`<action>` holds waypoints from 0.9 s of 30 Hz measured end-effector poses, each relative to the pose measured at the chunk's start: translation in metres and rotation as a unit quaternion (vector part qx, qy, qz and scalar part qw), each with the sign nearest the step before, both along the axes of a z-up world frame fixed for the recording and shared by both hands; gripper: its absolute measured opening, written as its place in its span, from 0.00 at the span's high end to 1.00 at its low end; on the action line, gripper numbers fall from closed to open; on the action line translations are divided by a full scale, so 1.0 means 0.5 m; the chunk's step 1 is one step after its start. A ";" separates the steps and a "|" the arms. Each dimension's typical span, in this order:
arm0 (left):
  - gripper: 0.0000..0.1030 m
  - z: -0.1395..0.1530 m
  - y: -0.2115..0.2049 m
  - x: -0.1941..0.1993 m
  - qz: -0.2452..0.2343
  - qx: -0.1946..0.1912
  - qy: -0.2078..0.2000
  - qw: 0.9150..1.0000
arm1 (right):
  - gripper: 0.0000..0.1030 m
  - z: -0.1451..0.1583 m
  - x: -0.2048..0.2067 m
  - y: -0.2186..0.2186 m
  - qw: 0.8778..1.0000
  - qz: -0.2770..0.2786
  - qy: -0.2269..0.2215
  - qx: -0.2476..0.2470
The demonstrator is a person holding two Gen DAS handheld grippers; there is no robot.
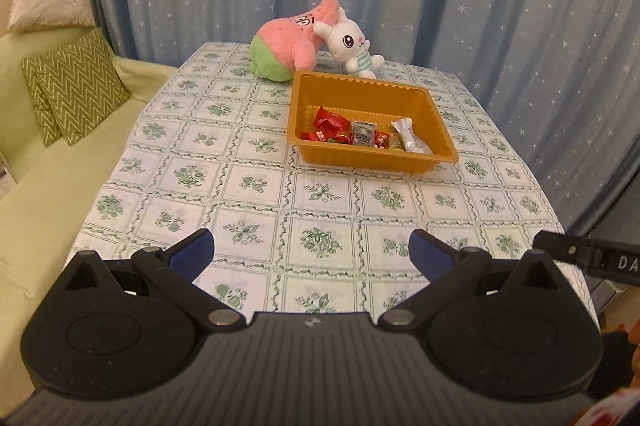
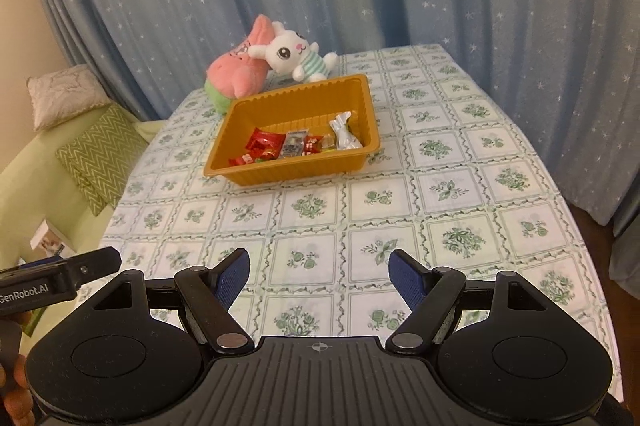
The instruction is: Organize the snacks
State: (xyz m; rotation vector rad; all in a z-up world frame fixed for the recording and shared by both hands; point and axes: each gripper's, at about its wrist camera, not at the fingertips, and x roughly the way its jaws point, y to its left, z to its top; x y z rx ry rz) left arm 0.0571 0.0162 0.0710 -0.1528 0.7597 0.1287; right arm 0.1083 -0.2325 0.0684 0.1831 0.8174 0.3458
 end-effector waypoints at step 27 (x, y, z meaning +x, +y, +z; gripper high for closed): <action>0.00 0.047 -0.060 -0.154 -0.005 0.039 -0.041 0.998 | 0.26 0.052 -0.185 -0.018 0.996 0.008 -0.073 -0.040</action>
